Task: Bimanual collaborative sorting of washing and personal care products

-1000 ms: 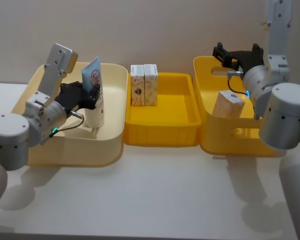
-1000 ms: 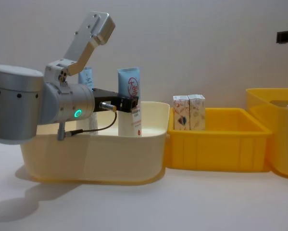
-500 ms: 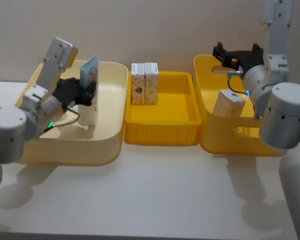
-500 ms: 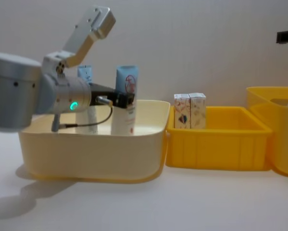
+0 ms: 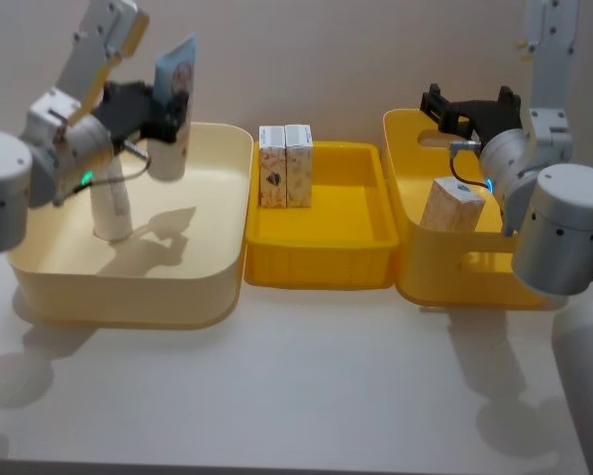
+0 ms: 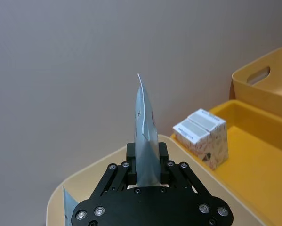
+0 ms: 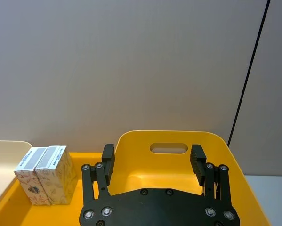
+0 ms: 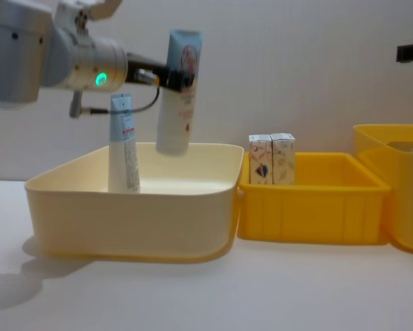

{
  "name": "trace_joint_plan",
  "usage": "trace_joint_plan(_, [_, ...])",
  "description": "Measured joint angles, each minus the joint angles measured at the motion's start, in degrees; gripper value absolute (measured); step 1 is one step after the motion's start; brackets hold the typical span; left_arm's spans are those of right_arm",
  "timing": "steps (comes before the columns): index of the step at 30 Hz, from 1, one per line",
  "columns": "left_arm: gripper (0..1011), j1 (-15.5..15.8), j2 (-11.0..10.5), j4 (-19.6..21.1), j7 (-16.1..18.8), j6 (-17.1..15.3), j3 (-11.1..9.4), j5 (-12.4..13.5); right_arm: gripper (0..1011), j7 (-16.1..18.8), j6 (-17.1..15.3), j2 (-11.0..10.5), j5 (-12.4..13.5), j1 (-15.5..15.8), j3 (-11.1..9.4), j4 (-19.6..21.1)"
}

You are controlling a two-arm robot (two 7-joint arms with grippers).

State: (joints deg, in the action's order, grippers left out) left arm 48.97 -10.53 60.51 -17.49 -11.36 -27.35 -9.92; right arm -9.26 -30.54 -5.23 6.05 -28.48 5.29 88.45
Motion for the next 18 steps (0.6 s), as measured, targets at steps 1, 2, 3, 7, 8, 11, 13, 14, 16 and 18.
trace_joint_plan(1, [255,0.53,0.09,0.09,-0.4,0.3,0.22,-0.1,1001,0.0,0.0,0.0,0.0,0.0,0.0,0.0])
trace_joint_plan(2, [255,0.87,0.19,0.11,-0.61,0.48,0.39,-0.19,1001,0.0,0.0,0.0,0.0,0.0,0.0,0.0])
trace_joint_plan(3, [256,1.14,0.29,0.11,-0.89,0.82,0.53,-0.34,1001,0.0,0.0,0.0,0.0,0.0,0.0,0.0])
trace_joint_plan(7, [256,2.56,0.98,-0.28,-2.18,2.42,1.2,-1.2,1001,0.02,0.0,0.0,-0.02,-0.01,0.02,0.0])
trace_joint_plan(8, [256,3.29,1.42,-0.76,-2.9,3.35,1.52,-1.67,1001,0.02,0.0,0.0,-0.02,-0.01,0.02,0.0])
trace_joint_plan(11, [256,4.38,2.01,-1.57,-3.9,4.63,1.9,-2.29,1001,0.59,0.06,-0.28,-0.14,-0.05,0.36,-0.01])
trace_joint_plan(13, [256,5.85,2.77,-2.78,-5.06,6.1,2.23,-2.97,1001,1.3,0.13,-0.59,-0.18,-0.06,0.71,0.0])
trace_joint_plan(14, [255,6.62,3.18,-3.7,-5.74,6.94,2.41,-3.36,1001,1.3,0.13,-0.59,-0.18,-0.06,0.71,0.0])
trace_joint_plan(16, [256,7.43,3.62,-4.55,-6.51,7.88,2.53,-3.77,1001,2.19,0.18,-0.91,-0.19,-0.06,1.07,0.09])
trace_joint_plan(18, [255,8.3,4.03,-5.53,-7.16,8.66,2.63,-4.09,1001,3.16,0.21,-1.3,-0.2,-0.04,1.45,0.28])
